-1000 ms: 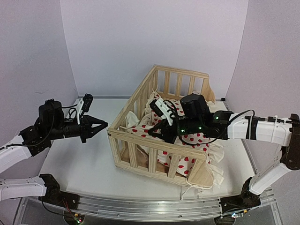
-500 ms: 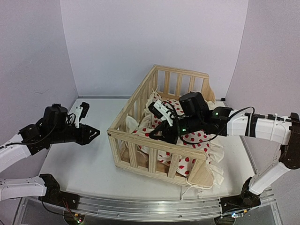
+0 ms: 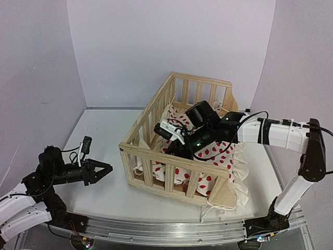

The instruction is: Set up the pet bed

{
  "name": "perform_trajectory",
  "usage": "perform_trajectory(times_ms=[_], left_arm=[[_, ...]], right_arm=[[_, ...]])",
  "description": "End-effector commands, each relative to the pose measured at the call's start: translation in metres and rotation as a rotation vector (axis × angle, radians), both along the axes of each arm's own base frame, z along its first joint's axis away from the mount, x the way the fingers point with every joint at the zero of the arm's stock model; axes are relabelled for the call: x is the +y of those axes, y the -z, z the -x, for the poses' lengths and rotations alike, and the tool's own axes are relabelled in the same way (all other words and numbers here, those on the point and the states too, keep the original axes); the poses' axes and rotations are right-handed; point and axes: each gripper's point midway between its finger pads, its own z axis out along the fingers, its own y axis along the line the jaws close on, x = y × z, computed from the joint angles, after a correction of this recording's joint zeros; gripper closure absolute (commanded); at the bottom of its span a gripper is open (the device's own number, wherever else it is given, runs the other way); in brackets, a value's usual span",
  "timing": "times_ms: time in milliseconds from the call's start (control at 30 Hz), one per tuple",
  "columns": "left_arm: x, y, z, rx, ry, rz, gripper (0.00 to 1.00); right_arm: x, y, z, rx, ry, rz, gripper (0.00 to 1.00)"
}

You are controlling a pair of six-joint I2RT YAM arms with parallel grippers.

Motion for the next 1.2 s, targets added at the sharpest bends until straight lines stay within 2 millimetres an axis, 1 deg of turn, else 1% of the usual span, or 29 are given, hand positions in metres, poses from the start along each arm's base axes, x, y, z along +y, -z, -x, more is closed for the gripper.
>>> perform_trajectory(times_ms=[0,133,200,267,333,367,433,467,500,567,633,667,767,800,900,1000,1067,1167], left_arm=[[-0.012,-0.027,0.025,-0.105,0.155,0.137,0.73],[-0.018,-0.028,0.029,-0.139,0.182,0.128,0.74],[-0.028,-0.022,0.030,-0.134,0.201,0.092,0.76],[-0.041,-0.023,0.036,-0.172,0.220,0.055,0.78],[-0.053,-0.030,0.048,-0.256,0.236,0.054,0.77],[-0.057,-0.030,0.052,-0.299,0.226,0.050,0.75],[-0.064,-0.025,0.056,-0.373,0.194,0.024,0.73],[-0.065,-0.025,0.051,-0.425,0.140,0.010,0.72],[-0.071,-0.024,0.056,-0.471,0.149,0.004,0.71],[-0.080,-0.025,0.056,-0.546,0.120,-0.023,0.69],[-0.087,-0.022,0.047,-0.586,0.069,-0.073,0.68],[-0.089,-0.017,0.041,-0.596,0.036,-0.107,0.68],[-0.087,-0.002,0.024,-0.598,-0.069,-0.175,0.67],[-0.086,-0.001,0.020,-0.597,-0.100,-0.187,0.66],[-0.088,0.008,0.008,-0.567,-0.177,-0.234,0.66],[-0.093,0.014,0.009,-0.557,-0.211,-0.253,0.66],[-0.094,0.018,0.005,-0.537,-0.258,-0.272,0.66],[-0.085,0.027,-0.004,-0.481,-0.372,-0.286,0.65]], right_arm=[[0.004,-0.022,0.035,0.048,-0.173,-0.072,1.00],[0.004,-0.024,0.032,0.018,-0.174,-0.069,1.00],[0.005,-0.025,0.030,0.018,-0.169,-0.068,1.00],[0.005,-0.026,0.029,0.016,-0.165,-0.069,1.00],[0.005,-0.026,0.027,0.014,-0.154,-0.064,1.00],[0.004,-0.025,0.026,0.012,-0.149,-0.061,1.00],[0.003,-0.024,0.027,0.015,-0.148,-0.060,1.00],[0.002,-0.024,0.028,0.019,-0.153,-0.062,1.00],[0.002,-0.024,0.029,0.023,-0.158,-0.065,1.00],[0.003,-0.025,0.030,0.038,-0.160,-0.067,1.00],[0.003,-0.027,0.031,0.043,-0.162,-0.071,1.00],[0.002,-0.027,0.031,0.041,-0.163,-0.072,1.00],[0.000,-0.031,0.032,0.030,-0.159,-0.081,1.00],[-0.001,-0.032,0.031,0.023,-0.150,-0.081,1.00],[-0.004,-0.029,0.029,0.001,-0.130,-0.069,1.00],[-0.007,-0.029,0.031,-0.011,-0.125,-0.076,1.00],[-0.007,-0.030,0.032,-0.011,-0.130,-0.084,1.00],[-0.008,-0.032,0.033,-0.012,-0.134,-0.095,1.00]])
